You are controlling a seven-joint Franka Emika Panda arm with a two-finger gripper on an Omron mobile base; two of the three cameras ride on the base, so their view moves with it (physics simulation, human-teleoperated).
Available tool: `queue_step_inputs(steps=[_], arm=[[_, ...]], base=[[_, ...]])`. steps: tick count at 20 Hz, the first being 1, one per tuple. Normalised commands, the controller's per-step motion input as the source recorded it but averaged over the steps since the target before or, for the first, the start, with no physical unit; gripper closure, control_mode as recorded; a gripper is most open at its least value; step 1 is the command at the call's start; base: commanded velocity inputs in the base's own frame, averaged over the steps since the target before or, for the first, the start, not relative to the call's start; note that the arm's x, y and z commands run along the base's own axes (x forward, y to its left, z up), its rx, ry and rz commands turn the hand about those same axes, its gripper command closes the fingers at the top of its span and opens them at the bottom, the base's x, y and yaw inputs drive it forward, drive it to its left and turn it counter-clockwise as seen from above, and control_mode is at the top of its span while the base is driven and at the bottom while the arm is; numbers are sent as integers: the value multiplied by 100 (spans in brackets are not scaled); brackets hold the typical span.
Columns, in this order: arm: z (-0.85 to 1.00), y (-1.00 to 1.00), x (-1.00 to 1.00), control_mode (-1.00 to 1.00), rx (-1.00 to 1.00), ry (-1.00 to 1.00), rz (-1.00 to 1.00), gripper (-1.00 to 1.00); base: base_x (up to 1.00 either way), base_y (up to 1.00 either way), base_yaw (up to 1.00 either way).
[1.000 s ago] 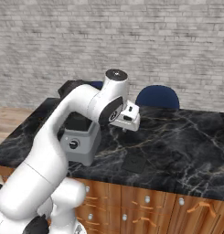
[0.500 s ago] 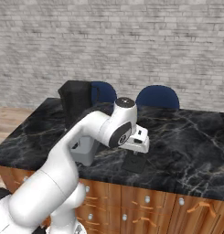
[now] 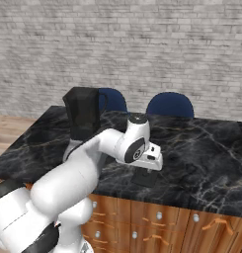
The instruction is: Open the blender lid, put the pear in the blender, close the lid, and start the blender.
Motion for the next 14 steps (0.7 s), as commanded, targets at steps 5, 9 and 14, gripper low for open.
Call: queue_step_inputs(steps=[5,9,14], arm=[[-44,-12,35,-100,0,0,2,-100],[-45,-4,28,-100,0,0,2,-100],[-34,-1,14,-100,0,0,3,-100]], base=[[0,0,0],[0,0,0],[0,0,0]])
